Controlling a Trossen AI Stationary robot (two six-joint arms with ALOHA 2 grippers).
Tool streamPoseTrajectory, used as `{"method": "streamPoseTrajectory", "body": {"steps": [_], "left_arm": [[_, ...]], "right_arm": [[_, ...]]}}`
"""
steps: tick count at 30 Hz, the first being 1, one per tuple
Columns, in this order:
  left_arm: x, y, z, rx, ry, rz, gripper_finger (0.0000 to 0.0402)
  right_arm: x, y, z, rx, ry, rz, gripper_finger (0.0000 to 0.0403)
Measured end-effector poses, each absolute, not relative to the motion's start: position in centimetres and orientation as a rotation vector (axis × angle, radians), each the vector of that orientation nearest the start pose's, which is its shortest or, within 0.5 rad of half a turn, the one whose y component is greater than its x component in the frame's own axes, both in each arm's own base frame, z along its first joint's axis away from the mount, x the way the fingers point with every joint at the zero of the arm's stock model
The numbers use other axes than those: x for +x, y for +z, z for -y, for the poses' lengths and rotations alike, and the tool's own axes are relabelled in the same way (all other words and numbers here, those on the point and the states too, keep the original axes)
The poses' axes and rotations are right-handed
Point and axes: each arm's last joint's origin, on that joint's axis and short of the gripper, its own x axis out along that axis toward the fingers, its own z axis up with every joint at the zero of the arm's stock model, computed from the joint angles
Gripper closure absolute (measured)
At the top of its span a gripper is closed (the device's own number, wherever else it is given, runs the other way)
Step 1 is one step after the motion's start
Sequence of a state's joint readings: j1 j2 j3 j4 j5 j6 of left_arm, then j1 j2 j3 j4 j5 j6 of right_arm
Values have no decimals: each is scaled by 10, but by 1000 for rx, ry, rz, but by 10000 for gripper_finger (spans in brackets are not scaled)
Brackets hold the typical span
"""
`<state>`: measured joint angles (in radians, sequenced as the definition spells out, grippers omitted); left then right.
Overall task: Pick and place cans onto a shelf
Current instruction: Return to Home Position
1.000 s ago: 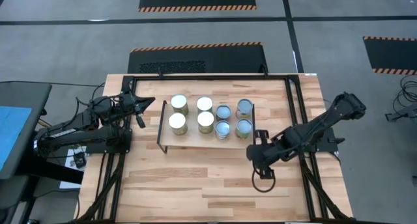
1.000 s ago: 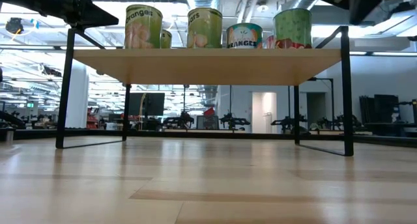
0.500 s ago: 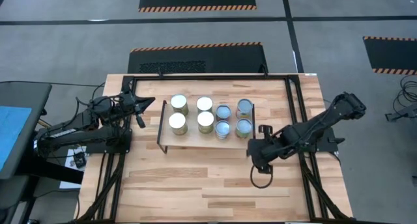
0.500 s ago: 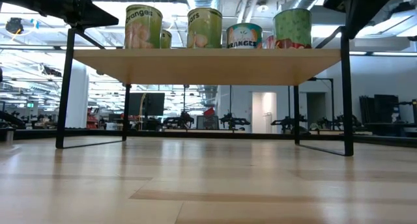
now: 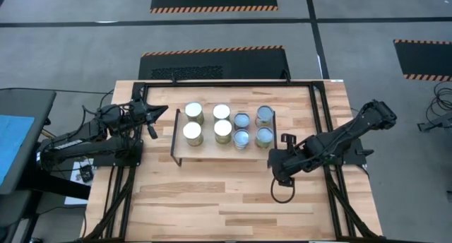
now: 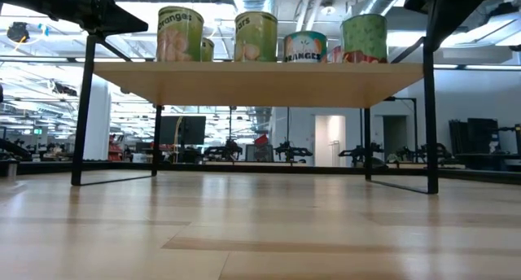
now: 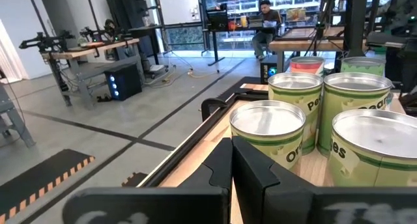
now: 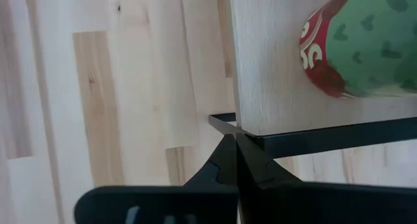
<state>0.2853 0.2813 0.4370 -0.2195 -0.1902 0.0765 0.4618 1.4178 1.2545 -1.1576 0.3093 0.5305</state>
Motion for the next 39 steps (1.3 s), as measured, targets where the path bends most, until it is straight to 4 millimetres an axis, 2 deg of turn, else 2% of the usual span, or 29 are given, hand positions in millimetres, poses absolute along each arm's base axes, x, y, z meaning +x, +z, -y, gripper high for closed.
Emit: {"method": "streamPoseTrajectory", "body": {"steps": [8, 12, 18, 22, 24, 30, 35, 39], "left_arm": [[90, 268, -32, 69, 473, -82, 401], [90, 268, -32, 69, 473, -82, 401], [90, 268, -31, 60, 415, -78, 401], [91, 268, -30, 61, 399, -77, 401], [91, 268, -30, 69, 400, -77, 401], [91, 271, -30, 102, 392, -48, 401], [91, 272, -30, 109, 393, -32, 401], [97, 252, -32, 130, 388, 12, 401]], "right_arm": [[231, 291, -105, -53, -207, -1205, 393], [233, 292, -107, -60, -136, -1195, 395], [223, 318, -105, -83, 44, -1049, 398], [206, 341, -88, -100, 92, -901, 399], [195, 344, -76, -101, 103, -840, 400], [164, 336, -38, -108, 95, -627, 401], [140, 329, -14, -135, 28, -429, 402], [127, 321, -3, -152, -9, -282, 402]]}}
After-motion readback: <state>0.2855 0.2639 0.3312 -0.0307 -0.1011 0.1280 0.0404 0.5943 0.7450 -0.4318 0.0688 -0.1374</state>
